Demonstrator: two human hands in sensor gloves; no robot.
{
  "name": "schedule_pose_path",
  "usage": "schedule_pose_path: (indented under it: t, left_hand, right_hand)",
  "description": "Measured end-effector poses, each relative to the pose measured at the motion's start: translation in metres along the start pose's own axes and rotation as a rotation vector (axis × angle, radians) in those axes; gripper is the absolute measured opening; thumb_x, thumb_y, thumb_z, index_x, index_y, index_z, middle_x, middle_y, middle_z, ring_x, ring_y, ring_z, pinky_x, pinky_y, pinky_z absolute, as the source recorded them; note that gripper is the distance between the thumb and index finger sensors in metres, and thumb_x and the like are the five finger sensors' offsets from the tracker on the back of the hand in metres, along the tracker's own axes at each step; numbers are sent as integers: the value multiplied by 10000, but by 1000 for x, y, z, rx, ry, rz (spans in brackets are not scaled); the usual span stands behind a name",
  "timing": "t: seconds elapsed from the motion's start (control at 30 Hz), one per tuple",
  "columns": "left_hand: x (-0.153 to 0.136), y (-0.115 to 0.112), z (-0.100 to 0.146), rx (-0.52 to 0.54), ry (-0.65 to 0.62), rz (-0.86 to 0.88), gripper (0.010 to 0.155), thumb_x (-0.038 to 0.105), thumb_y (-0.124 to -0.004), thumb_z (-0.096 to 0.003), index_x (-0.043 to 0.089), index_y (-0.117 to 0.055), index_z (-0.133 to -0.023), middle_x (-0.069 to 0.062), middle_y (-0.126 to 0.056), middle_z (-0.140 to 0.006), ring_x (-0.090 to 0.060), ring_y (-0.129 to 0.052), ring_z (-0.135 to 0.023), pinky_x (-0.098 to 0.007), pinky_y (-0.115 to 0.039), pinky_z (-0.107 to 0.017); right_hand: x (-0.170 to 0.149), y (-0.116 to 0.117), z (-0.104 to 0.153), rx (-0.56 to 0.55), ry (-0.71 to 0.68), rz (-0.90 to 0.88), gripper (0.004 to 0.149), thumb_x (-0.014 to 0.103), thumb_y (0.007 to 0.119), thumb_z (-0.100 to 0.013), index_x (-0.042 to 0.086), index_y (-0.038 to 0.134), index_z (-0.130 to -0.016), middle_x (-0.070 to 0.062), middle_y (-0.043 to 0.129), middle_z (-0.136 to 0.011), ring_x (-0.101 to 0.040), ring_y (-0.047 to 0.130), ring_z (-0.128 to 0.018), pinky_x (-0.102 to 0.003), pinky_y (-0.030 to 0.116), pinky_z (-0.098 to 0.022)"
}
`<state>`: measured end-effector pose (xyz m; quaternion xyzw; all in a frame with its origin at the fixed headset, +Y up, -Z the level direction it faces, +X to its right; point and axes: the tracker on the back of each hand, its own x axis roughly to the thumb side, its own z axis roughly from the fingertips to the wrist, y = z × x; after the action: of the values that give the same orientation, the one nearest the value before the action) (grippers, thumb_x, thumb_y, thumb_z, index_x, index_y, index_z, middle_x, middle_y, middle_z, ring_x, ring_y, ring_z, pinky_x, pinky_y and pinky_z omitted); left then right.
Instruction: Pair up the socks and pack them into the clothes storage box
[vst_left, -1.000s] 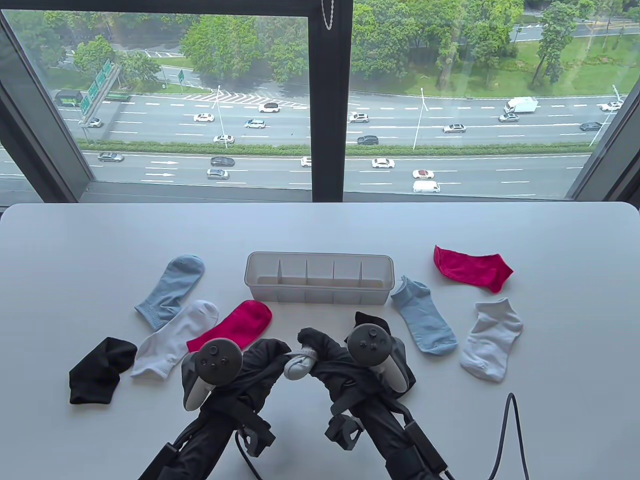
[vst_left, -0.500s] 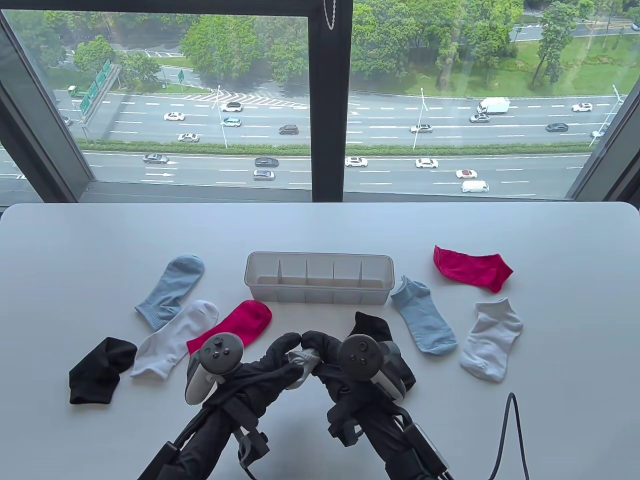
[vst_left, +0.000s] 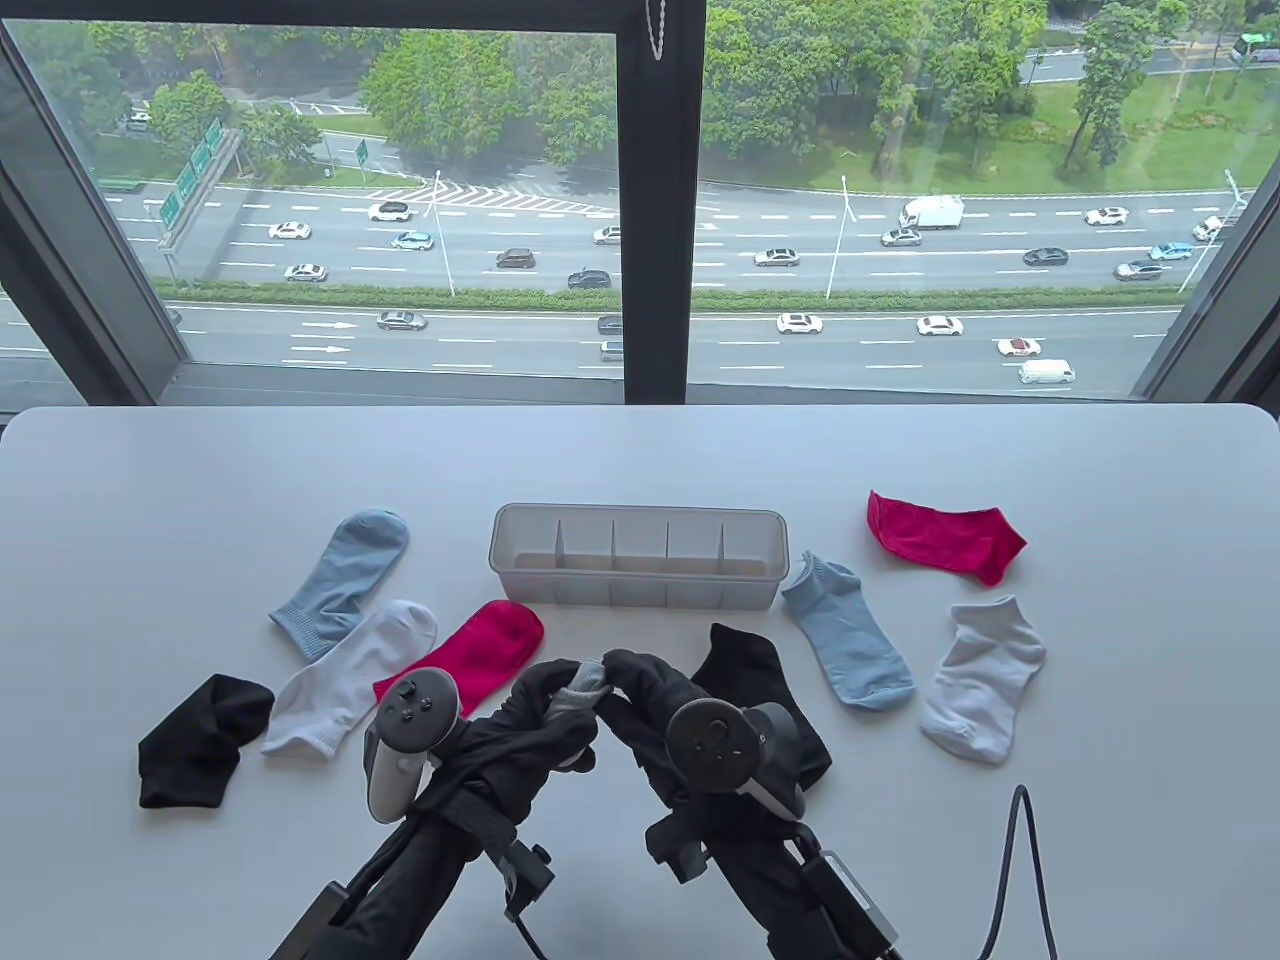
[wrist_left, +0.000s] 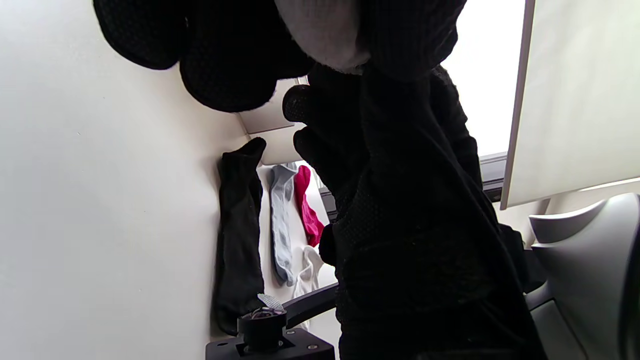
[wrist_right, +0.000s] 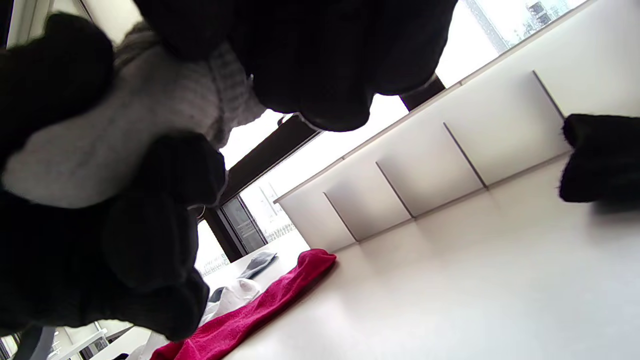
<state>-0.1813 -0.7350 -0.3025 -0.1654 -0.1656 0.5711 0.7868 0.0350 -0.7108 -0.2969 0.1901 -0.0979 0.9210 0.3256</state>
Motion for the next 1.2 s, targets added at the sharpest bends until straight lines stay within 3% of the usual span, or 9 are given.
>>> schedule_pose_path:
  t: [0.3,0.4,0.53,0.63,0.87,0.97,1.03,1.1,1.2]
  left_hand:
    - [11,-21,-1,-261,-23,-357,567,336,-781,-552,208,-513,-1035,-216,-767,-933,-372,-887,-700,-689,-642,-669]
    - [7,-13,-2,-162,-31,-259,471,372,-673,-586,175,-604,-1008,-239,-825,-877,-386,-925,-654,-659,-686,-640]
    - [8,1,4,48,2,-217,423,324,-702,-577,134,-633,-948,-249,-819,-898,-444,-915,-689,-671,-679,-627]
    - [13,2,7,75,-25,-321,379,288,-784,-543,150,-638,-865,-199,-732,-974,-455,-838,-775,-661,-676,-631]
    - [14,10,9,183,-56,-236,394,227,-769,-557,132,-619,-909,-205,-885,-859,-420,-986,-688,-587,-831,-557]
    - [9,12,9,217,-35,-182,561,204,-730,-571,131,-451,-1052,-174,-856,-849,-395,-956,-705,-595,-796,-583]
    - [9,11,10,182,-15,-174,690,223,-734,-567,86,-332,-1111,-154,-739,-890,-404,-836,-771,-637,-693,-639]
    - [7,8,10,107,61,-251,700,376,-760,-549,28,-479,-1088,-243,-725,-949,-473,-809,-806,-680,-653,-650]
    - [9,1,8,139,29,-329,470,255,-767,-554,88,-666,-981,-250,-710,-1019,-520,-773,-890,-677,-646,-671]
  right_hand:
    - [-15,1,-8,172,62,-32,379,294,550,-597,214,635,-957,-89,778,-943,-294,873,-841,-547,709,-686]
    - [-24,0,-8,193,97,-108,380,301,562,-595,233,640,-960,-79,775,-942,-311,863,-846,-573,685,-690]
    - [-22,-3,-10,187,110,-149,507,401,613,-602,154,614,-1043,-168,806,-973,-372,888,-825,-588,705,-660]
    - [-19,9,-11,485,103,-290,768,586,617,-535,53,550,-1084,-233,753,-1006,-408,848,-845,-619,635,-689]
    - [-23,9,-11,414,93,-407,489,387,709,-625,235,577,-1071,-139,714,-1056,-363,829,-883,-596,663,-693]
    - [-21,11,-11,402,112,-435,437,290,722,-625,342,563,-1029,-168,681,-1080,-366,829,-885,-588,669,-698]
    - [-20,12,-9,361,135,-464,436,288,724,-619,342,574,-1024,-181,722,-1059,-357,866,-855,-574,694,-688]
    - [-20,13,-8,335,155,-485,443,320,734,-611,307,588,-1030,-180,782,-1020,-366,894,-831,-569,710,-679]
    - [-19,13,-7,300,170,-379,461,469,674,-586,210,684,-967,-165,853,-949,-356,914,-811,-555,722,-670]
